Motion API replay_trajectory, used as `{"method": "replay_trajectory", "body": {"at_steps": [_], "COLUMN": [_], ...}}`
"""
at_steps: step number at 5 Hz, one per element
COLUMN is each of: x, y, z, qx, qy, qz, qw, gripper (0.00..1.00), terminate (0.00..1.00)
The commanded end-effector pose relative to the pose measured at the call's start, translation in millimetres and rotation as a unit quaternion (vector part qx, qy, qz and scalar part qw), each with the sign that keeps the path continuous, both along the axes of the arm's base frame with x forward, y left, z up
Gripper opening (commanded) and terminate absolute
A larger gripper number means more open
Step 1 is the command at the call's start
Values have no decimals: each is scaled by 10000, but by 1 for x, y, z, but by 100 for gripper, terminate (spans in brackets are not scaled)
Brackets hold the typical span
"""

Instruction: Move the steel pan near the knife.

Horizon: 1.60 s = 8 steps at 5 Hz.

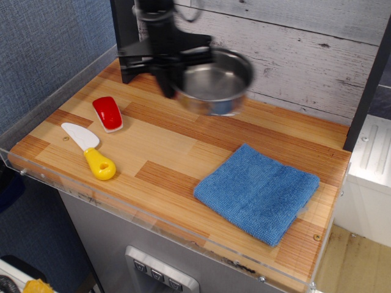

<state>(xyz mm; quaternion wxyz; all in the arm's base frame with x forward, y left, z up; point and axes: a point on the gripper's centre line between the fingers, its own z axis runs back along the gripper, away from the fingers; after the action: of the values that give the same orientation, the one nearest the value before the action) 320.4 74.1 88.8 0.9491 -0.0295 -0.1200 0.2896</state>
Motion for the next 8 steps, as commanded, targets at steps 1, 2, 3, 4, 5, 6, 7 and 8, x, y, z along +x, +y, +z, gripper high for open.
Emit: {"method": "replay_trajectory", "body": {"at_steps": [1, 2, 3, 4, 5, 6, 7, 8], "x": [-10, -15, -18, -23, -29, -32, -37, -41], "y": [50, 59, 61, 60, 64, 68, 69, 72], "z": [8, -3, -19, -33, -48, -54, -62, -67], "qx": [393, 564, 582, 695, 680, 738, 731, 658], "qy": [-257, -172, -20, 124, 295, 339, 451, 509], "qz": [240, 163, 83, -65, -44, -118, -168, -130], "qw": [9986, 9981, 9983, 9975, 9972, 9966, 9962, 9965], "gripper": [0, 0, 0, 0, 0, 0, 0, 0], "terminate": [0, 0, 0, 0, 0, 0, 0, 0]}}
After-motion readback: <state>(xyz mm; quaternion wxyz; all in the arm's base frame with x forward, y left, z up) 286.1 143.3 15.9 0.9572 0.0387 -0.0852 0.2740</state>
